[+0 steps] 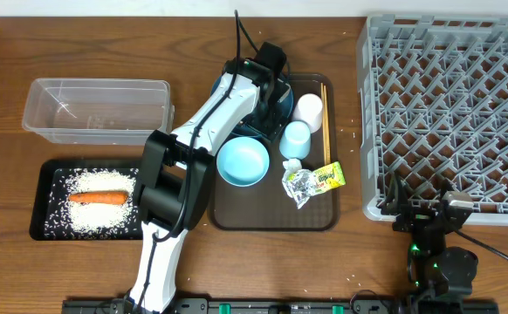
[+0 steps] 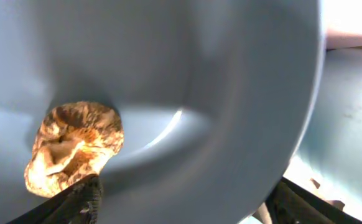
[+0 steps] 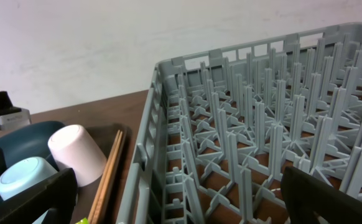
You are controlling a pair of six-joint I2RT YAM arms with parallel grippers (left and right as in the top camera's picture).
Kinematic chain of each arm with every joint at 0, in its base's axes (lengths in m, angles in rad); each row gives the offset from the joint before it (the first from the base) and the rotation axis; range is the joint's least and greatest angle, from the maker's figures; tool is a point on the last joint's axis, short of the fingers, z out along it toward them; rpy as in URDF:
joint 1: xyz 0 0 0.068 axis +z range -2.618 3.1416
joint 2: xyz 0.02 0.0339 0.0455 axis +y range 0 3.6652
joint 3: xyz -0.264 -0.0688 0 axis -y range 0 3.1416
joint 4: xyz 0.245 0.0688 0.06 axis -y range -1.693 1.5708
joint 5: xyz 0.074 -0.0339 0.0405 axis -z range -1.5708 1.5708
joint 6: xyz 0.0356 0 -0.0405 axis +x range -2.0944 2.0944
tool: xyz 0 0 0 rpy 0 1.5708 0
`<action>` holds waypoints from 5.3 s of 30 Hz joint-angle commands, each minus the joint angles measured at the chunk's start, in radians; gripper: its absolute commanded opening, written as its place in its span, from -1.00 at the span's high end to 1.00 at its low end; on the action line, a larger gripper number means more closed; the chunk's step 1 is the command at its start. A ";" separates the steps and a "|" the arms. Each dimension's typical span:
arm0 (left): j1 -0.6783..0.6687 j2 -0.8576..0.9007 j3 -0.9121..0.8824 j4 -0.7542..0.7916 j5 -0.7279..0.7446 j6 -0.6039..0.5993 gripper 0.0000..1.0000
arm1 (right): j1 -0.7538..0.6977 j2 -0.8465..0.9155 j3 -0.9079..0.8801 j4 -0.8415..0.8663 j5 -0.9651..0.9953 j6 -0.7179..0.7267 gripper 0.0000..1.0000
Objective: Sort waste into correct bins and load items into the dishwasher rack
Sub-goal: 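Grasp the rim of the blue bowl with the left gripper, then lift the blue bowl and carry it over the black tray, then tilt the blue bowl to dump the food scrap onto the black tray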
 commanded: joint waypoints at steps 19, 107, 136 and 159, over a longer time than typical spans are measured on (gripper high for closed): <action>0.003 0.018 -0.058 0.064 0.033 0.006 -0.04 | -0.016 -0.002 -0.001 -0.004 -0.007 -0.003 -0.99; 1.040 -0.801 -0.438 -0.080 0.700 -0.352 0.88 | -0.016 -0.001 -0.001 -0.004 -0.007 -0.003 -0.99; 1.408 -0.790 -0.654 0.101 1.279 -0.351 0.88 | -0.016 -0.001 -0.001 -0.004 -0.007 -0.003 -0.98; 1.453 -0.734 -0.704 0.140 1.484 -0.327 0.88 | -0.016 -0.001 -0.001 -0.004 -0.007 -0.003 -0.98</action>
